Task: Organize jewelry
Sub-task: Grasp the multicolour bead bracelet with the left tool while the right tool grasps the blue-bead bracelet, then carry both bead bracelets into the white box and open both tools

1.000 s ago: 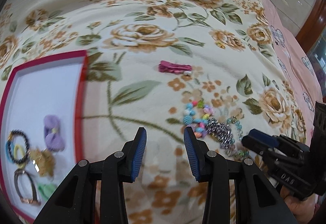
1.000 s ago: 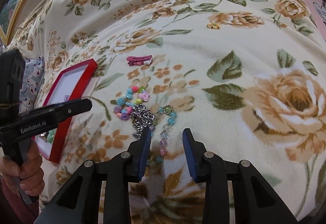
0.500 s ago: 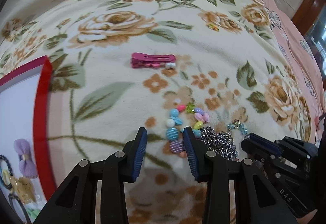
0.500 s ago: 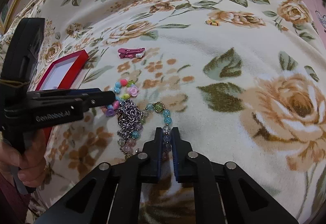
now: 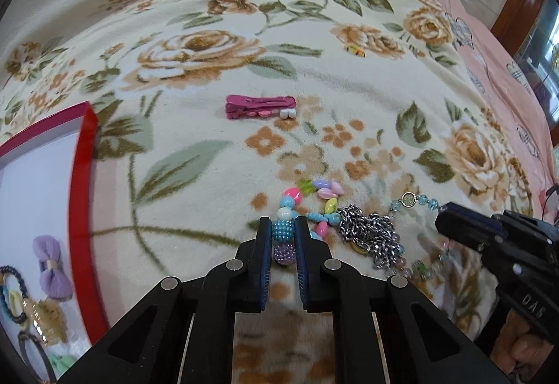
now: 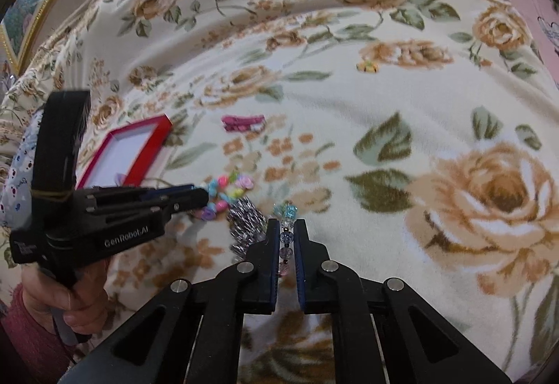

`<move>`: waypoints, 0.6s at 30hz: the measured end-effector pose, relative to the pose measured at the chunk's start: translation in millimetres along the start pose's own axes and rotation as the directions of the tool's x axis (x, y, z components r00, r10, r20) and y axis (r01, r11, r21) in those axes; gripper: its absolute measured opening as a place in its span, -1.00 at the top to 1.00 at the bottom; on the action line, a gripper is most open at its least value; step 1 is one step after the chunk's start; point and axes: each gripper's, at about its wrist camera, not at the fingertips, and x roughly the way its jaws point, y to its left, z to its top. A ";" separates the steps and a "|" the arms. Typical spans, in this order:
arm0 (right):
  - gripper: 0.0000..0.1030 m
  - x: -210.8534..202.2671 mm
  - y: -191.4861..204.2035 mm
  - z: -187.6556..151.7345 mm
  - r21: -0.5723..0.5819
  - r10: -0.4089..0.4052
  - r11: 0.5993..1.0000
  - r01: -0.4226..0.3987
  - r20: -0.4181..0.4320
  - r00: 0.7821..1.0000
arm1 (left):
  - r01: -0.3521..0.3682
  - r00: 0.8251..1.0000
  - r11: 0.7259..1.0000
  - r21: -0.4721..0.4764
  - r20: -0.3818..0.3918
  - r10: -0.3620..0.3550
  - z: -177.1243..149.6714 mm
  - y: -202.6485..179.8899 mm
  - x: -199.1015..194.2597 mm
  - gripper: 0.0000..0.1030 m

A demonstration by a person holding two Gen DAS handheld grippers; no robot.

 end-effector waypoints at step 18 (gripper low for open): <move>0.86 -40.1 42.4 21.9 -0.055 0.076 0.996 -0.071 0.103 0.992 | 0.013 0.987 0.996 -0.088 0.162 0.002 -43.5 38.6 -122.8 0.77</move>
